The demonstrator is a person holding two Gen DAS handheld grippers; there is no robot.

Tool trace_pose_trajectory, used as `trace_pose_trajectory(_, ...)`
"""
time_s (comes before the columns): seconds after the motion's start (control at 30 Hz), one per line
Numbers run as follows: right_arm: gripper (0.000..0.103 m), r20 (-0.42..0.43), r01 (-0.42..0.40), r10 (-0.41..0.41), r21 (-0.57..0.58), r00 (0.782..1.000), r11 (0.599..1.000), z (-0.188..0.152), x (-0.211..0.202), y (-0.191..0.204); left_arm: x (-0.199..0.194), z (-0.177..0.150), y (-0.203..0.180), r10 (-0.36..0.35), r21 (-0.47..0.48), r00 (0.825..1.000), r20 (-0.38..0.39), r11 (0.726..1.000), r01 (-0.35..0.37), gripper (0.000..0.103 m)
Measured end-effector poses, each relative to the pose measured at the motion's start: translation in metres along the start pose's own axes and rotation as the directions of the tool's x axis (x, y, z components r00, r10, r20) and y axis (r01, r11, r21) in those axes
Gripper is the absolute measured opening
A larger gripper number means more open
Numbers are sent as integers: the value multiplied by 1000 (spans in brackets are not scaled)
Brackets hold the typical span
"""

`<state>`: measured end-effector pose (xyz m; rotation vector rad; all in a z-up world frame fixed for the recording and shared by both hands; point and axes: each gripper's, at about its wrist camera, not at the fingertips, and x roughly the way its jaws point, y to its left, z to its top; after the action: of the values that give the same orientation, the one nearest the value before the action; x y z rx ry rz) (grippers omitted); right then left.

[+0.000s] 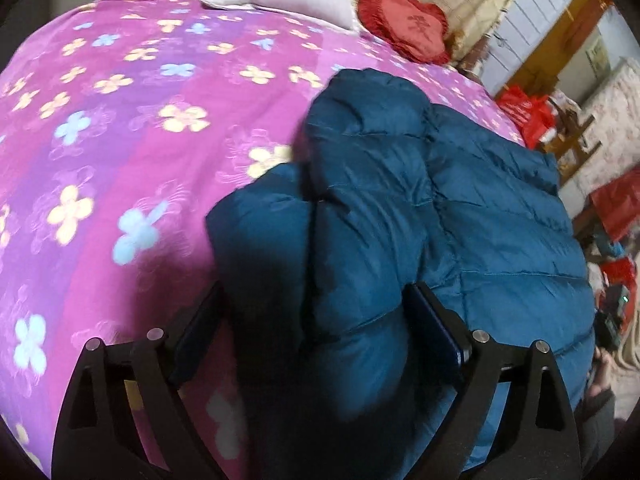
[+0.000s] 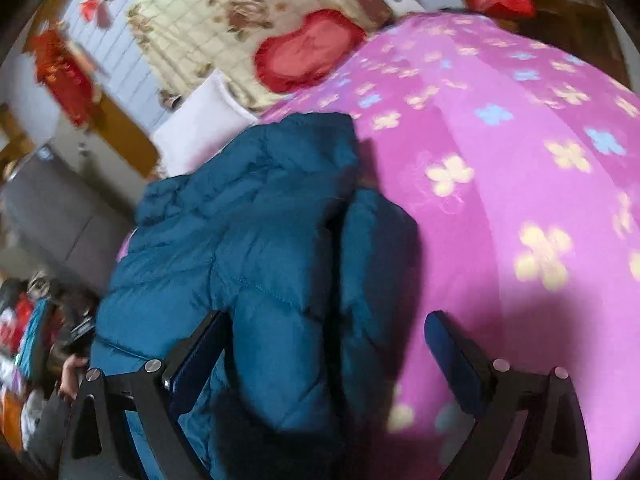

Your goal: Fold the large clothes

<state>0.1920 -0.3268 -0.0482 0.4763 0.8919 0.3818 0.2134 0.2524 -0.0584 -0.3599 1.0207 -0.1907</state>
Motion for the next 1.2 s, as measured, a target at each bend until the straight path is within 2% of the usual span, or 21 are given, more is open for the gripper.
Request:
trace_pose_trajectory(0.07, 98, -8, -60, 59, -21, 998, 998, 3, 3, -3, 0, 1, -2, -27, 17, 1000, 4, 999, 27, 75)
trace_pose_trajectory(0.13, 96, -16, -104, 104, -29, 994, 994, 4, 6, -5, -1, 0, -7, -34, 31, 999, 23, 999, 34, 65)
trace_pose_trajectory(0.17, 85, -27, -125, 124, -32, 992, 992, 4, 8, -5, -2, -2, -9, -35, 33, 999, 37, 999, 34, 57)
trace_pose_trajectory(0.2, 80, -41, -150, 149, -27, 988, 988, 4, 11, -5, -2, -2, -11, -39, 35, 998, 49, 999, 37, 51)
trace_pose_trajectory(0.23, 77, -45, -158, 156, -32, 987, 987, 4, 12, -4, -4, -4, -14, -41, 44, 997, 63, 998, 38, 41)
trace_pose_trajectory(0.27, 67, -52, -163, 160, -51, 986, 985, 4, 13, -1, -7, -7, -19, -27, 63, 996, 80, 998, 22, 33)
trace_pose_trajectory(0.3, 63, -52, -154, 150, -70, 987, 986, 4, 12, 2, -9, -10, -25, -10, 81, 995, 95, 997, 2, 29)
trace_pose_trajectory(0.37, 47, -36, -88, 83, -153, 996, 984, 2, 6, 23, -16, -13, -34, 25, 96, 991, 128, 995, -38, 19)
trace_pose_trajectory(0.43, 36, 9, -20, 22, -219, 1000, 976, 0, -5, 43, -28, -16, -42, 61, 92, 983, 173, 993, -78, 15)
trace_pose_trajectory(0.53, 28, 89, 67, -45, -258, 995, 964, -4, -25, 65, -53, -22, -54, 89, 94, 969, 229, 989, -113, 14)
trace_pose_trajectory(0.6, 26, 151, 133, -94, -271, 984, 953, -7, -43, 79, -70, -27, -62, 84, 100, 966, 246, 989, -111, 14)
trace_pose_trajectory(0.73, 25, 244, 247, -182, -267, 952, 932, -8, -75, 97, -104, -53, -89, 68, 157, 963, 261, 981, -112, 14)
trace_pose_trajectory(0.87, 25, 302, 315, -237, -241, 923, 918, -14, -99, 93, -106, -76, -107, 43, 174, 962, 268, 980, -92, 14)
trace_pose_trajectory(1.0, 25, 302, 332, -260, -218, 917, 918, -13, -101, 75, -81, -79, -114, 57, 162, 954, 293, 981, -109, 14)
trace_pose_trajectory(1.1, 27, 233, 291, -251, -152, 939, 945, -13, -83, 46, -55, -74, -105, 98, 115, 964, 247, 985, -130, 21)
trace_pose_trajectory(1.13, 33, 197, 276, -252, -106, 947, 955, -14, -78, 34, -48, -74, -102, 105, 100, 969, 224, 987, -130, 27)
trace_pose_trajectory(1.17, 47, 172, 271, -256, -67, 951, 960, -14, -75, 27, -46, -74, -99, 109, 91, 971, 211, 987, -131, 34)
trace_pose_trajectory(1.2, 51, 154, 259, -252, -22, 955, 966, -13, -76, 21, -46, -74, -96, 113, 81, 973, 201, 988, -132, 37)
